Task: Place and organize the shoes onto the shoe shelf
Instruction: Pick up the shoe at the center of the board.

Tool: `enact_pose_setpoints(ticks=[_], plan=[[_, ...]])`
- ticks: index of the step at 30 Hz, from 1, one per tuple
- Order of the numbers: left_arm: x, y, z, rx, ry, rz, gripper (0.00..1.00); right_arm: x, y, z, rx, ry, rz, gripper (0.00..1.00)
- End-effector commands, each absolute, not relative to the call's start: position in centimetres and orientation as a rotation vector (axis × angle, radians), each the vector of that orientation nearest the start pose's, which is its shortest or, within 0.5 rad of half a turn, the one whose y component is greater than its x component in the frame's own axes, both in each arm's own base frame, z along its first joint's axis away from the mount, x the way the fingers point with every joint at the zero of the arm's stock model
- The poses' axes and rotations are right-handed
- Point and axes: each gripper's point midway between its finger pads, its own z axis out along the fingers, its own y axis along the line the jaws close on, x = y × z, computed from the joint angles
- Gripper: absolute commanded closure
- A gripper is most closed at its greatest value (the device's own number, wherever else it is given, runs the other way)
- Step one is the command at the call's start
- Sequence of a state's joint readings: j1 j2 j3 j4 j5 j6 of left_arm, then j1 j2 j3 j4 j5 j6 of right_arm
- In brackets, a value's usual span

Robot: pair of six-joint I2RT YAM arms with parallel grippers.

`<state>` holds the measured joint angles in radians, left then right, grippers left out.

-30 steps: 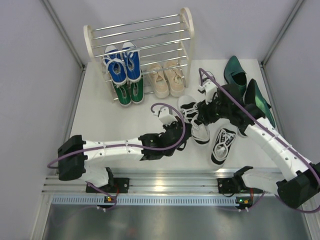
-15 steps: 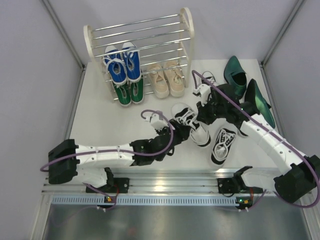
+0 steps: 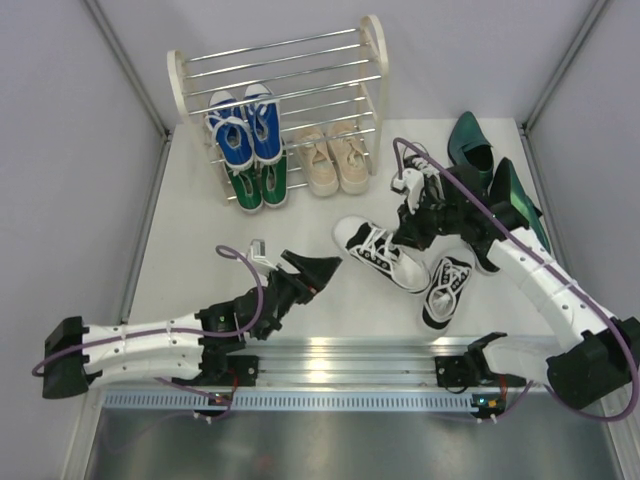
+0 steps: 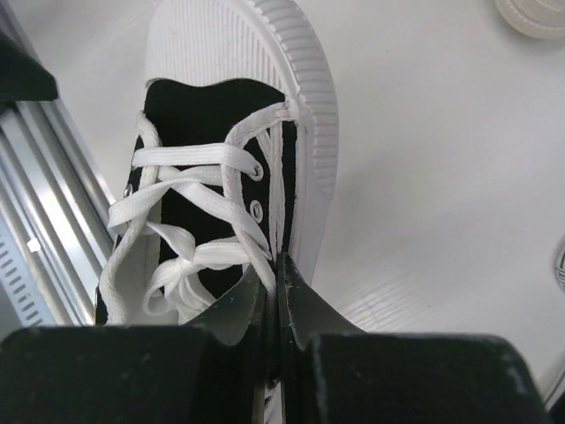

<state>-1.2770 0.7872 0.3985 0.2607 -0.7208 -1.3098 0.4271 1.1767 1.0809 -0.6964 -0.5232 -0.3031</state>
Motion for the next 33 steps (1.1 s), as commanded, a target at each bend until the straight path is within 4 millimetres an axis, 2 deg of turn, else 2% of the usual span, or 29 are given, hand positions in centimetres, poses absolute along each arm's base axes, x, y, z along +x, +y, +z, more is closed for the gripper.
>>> enact_pose_setpoints(ticks=[1, 3, 8, 13, 16, 19, 23, 24, 26, 27, 28, 29, 30, 31, 33], plan=[[16.7, -28.0, 23.1, -0.568, 1.738, -1.369, 0.08, 23.5, 21.5, 24.9, -1.075, 1.884, 0.829, 1.0], [16.7, -28.3, 22.9, -0.545, 1.745, -1.357, 0.08, 22.4, 22.1, 25.4, -1.104, 1.856, 0.915, 1.0], [17.2, -29.2, 24.2, -0.521, 1.676, -1.384, 0.07, 20.7, 23.1, 26.1, -1.133, 1.825, 1.066, 1.0], [17.7, -30.6, 25.0, -0.499, 1.672, -1.388, 0.08, 19.7, 23.4, 26.3, -1.153, 1.816, 1.135, 1.0], [18.2, -30.8, 25.3, -0.514, 1.658, -1.387, 0.14, 19.2, 23.2, 25.8, -1.173, 1.821, 1.146, 1.0], [18.6, -30.5, 25.7, -0.531, 1.64, -1.381, 0.24, 18.5, 23.1, 25.4, -1.219, 1.812, 1.163, 1.0], [19.5, -30.3, 25.8, -0.565, 1.635, -1.398, 0.42, 17.6, 22.9, 25.4, -1.288, 1.765, 1.175, 1.0], [19.4, -30.7, 25.8, -0.55, 1.649, -1.416, 0.53, 17.6, 22.9, 25.3, -1.298, 1.76, 1.173, 1.0], [20.0, -31.0, 25.3, -0.55, 1.673, -1.411, 0.68, 17.3, 22.9, 25.5, -1.317, 1.755, 1.182, 1.0], [19.8, -31.5, 25.6, -0.526, 1.69, -1.43, 0.89, 17.3, 22.9, 25.4, -1.332, 1.744, 1.18, 1.0], [19.9, -31.8, 25.4, -0.512, 1.705, -1.429, 1.0, 17.4, 22.9, 25.5, -1.335, 1.744, 1.18, 0.98], [20.4, -31.9, 24.6, -0.507, 1.738, -1.393, 1.0, 17.5, 22.9, 25.8, -1.342, 1.737, 1.168, 0.96], [20.5, -32.0, 24.7, -0.498, 1.743, -1.393, 1.0, 17.5, 22.7, 25.8, -1.357, 1.73, 1.15, 0.9], [20.5, -32.2, 24.7, -0.484, 1.751, -1.404, 1.0, 17.6, 22.6, 26.5, -1.372, 1.709, 1.121, 0.77], [21.0, -31.6, 24.4, -0.495, 1.752, -1.396, 1.0, 18.0, 21.9, 26.6, -1.42, 1.69, 1.026, 0.65]])
